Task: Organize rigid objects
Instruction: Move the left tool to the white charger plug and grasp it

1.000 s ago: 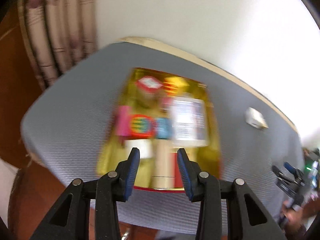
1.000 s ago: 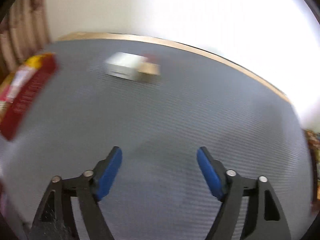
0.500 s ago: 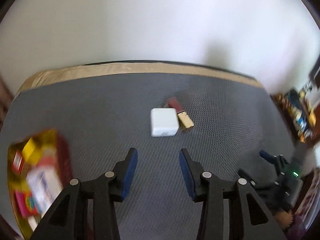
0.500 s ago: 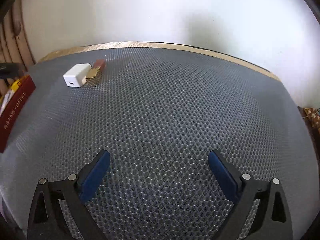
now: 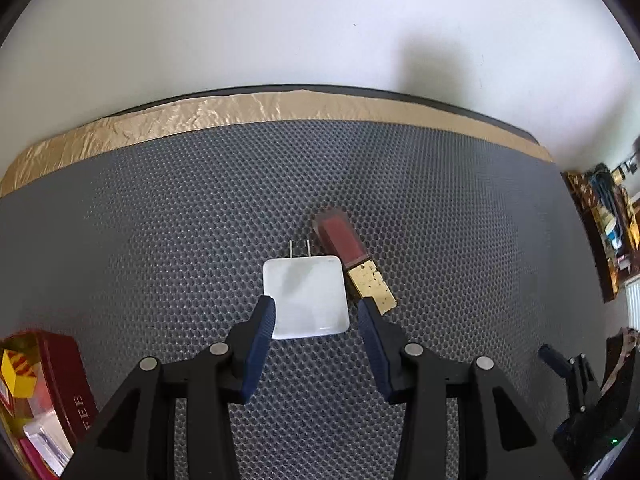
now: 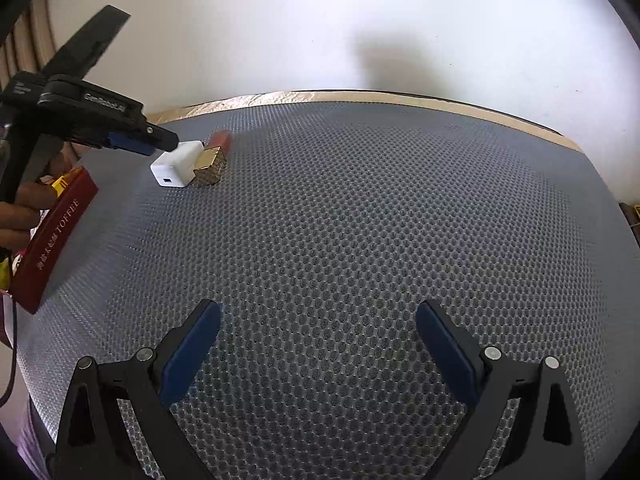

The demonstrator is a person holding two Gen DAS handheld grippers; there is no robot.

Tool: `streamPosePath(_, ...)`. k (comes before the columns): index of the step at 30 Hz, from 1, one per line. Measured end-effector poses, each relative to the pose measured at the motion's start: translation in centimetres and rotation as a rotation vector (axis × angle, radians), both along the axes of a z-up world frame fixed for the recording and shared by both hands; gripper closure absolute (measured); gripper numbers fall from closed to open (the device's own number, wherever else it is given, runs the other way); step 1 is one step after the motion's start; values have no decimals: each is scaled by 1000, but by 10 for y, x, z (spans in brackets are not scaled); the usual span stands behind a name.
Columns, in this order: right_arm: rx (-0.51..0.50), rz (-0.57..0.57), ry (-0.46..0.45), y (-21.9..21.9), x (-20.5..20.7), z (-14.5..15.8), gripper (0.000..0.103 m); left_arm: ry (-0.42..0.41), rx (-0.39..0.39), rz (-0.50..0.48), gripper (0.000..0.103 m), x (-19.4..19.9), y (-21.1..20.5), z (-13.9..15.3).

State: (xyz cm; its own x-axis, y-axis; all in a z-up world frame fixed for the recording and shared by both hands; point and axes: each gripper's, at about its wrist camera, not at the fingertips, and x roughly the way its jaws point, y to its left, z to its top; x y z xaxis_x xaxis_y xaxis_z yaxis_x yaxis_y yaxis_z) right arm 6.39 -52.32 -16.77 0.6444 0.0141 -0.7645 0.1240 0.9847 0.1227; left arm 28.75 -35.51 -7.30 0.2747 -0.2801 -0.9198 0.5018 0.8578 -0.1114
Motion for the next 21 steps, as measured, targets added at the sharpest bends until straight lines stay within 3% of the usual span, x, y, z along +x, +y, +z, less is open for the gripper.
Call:
streamPosePath(4, 5, 4, -3, 2, 4, -2, 5, -27, 88, -25, 59, 0, -11, -8)
streamPosePath(13, 10, 1, -3, 4, 4, -2, 5, 6, 92, -38, 50, 9, -13, -18)
streamPosePath(16, 10, 1, -3, 4, 4, -3, 5, 29, 150, -63, 50, 13, -24, -32)
streamPosePath(21, 12, -1, -3, 4, 4, -3, 5, 28, 144, -37, 53, 15, -22, -44)
